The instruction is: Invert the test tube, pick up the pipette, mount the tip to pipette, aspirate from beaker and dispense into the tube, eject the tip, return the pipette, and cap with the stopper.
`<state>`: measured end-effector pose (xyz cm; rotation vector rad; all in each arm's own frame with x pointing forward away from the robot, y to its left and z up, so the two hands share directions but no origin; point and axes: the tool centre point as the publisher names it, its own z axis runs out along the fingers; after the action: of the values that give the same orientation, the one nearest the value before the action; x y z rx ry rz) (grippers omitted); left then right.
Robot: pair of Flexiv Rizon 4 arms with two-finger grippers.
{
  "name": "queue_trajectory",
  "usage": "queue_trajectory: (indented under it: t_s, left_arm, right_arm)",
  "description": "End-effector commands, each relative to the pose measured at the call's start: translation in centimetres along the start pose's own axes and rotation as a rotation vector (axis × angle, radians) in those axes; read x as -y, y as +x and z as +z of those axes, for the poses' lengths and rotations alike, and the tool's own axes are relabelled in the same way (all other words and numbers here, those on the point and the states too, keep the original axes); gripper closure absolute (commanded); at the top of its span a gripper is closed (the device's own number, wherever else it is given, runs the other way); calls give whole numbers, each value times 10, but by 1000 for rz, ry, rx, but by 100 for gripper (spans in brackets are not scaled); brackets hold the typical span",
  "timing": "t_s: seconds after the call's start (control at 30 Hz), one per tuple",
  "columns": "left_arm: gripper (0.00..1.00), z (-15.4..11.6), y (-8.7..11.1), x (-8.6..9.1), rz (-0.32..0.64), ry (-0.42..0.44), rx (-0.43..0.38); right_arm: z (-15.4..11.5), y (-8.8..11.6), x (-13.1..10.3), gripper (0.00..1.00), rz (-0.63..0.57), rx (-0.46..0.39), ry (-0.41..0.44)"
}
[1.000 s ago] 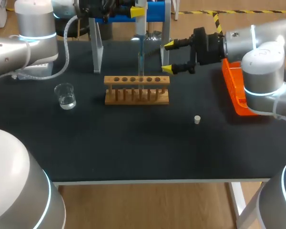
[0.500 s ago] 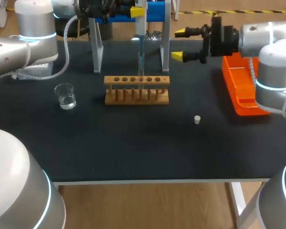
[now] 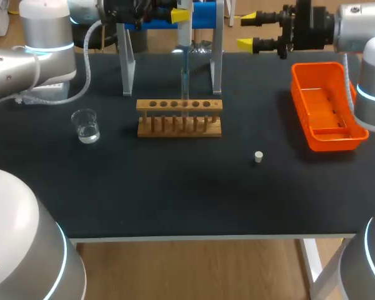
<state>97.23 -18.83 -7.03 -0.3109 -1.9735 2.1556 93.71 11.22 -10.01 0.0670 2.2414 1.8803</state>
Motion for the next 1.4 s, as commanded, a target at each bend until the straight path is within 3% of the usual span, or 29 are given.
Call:
queue_trajectory:
  t_s: [0.03,0.17,0.47,0.67,1.03,1.07,1.1,1.13,1.4]
  left_arm:
    - [100,-1,-2,0,0,0,-5]
    - [100,-1,-2,0,0,0,-5]
    - [100,-1,-2,0,0,0,-5]
    - [100,-1,-2,0,0,0,-5]
    - [100,-1,-2,0,0,0,-5]
    - [100,-1,-2,0,0,0,-5]
    - [100,-1,-2,0,0,0,-5]
    - [100,-1,-2,0,0,0,-5]
    - [100,-1,-2,0,0,0,-5]
  right_arm:
    - [-5,0,-23,24,-5,-5,20]
    - [-5,-4,-44,22,-18,-12,10]
    - [5,-14,-78,27,-11,-28,-3]
    - [17,-20,-95,38,7,-47,-14]
    - [41,-27,-115,71,28,-90,-34]
    - [43,-27,-116,77,32,-99,-37]
    - [45,-27,-117,95,32,-100,-36]
    - [47,-27,-118,100,32,-100,-36]
    - [60,-24,-123,100,46,-114,-44]
